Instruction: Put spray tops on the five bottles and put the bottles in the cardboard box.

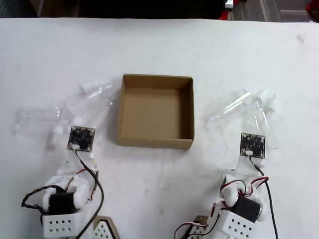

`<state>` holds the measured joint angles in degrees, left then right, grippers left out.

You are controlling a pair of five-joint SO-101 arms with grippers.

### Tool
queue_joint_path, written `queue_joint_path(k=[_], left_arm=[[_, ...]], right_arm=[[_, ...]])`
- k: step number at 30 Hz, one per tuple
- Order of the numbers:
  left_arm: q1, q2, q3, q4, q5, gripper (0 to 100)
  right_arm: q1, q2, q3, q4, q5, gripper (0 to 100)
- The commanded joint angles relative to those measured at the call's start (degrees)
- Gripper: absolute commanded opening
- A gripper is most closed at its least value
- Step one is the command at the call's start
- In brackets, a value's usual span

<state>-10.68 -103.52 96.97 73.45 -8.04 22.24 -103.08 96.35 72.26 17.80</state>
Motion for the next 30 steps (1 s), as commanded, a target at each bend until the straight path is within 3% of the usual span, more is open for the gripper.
queue_joint_path(k=[1,18,30], left_arm=[[0.5,-0.6,0.0,0.4,0.5,3],[0.5,-0.6,0.0,0.4,0.5,3],[0.6,-0.6,0.0,0.4,0.4,4]], right_arm=[[0.5,-0.1,0.5,0.0,-0.1,14.5],[-0.3,-0.3,0.4,-36.1,-0.5,14.5],[-0.7,-0.2,0.4,-27.6,-0.4,14.2]])
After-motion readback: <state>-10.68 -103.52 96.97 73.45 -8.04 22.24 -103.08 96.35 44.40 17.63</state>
